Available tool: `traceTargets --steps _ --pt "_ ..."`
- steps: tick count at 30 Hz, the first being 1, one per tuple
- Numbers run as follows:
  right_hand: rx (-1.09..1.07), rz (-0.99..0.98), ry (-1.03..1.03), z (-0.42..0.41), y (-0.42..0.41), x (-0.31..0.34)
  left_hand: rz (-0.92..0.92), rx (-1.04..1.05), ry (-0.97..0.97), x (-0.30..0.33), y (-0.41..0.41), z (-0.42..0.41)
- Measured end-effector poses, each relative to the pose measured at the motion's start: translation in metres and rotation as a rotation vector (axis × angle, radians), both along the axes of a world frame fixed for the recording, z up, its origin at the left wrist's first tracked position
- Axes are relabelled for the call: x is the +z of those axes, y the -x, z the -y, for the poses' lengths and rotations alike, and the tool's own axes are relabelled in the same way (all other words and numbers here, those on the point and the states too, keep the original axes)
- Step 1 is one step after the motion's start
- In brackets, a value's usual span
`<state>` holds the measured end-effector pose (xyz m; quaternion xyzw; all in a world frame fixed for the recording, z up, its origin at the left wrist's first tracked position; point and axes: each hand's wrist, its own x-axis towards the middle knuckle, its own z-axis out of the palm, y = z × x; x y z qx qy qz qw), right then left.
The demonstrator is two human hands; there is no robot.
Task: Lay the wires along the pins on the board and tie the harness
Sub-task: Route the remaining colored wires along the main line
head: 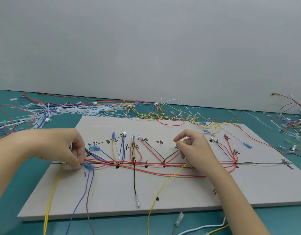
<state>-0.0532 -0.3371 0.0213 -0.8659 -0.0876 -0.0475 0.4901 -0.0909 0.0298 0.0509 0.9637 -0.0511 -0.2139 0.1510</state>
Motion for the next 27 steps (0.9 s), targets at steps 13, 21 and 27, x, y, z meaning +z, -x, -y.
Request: traceTargets --steps 13,21,27 --pt "0.035 -0.032 0.103 0.015 0.002 0.015 -0.031 -0.147 0.817 0.028 0.026 0.069" --pt "0.475 -0.213 -0.303 -0.052 0.037 0.04 -0.065 0.515 1.091 0.004 0.018 0.108" --pt "0.945 -0.775 -0.629 -0.083 0.058 0.033 -0.015 0.584 1.122 0.003 0.023 0.114"
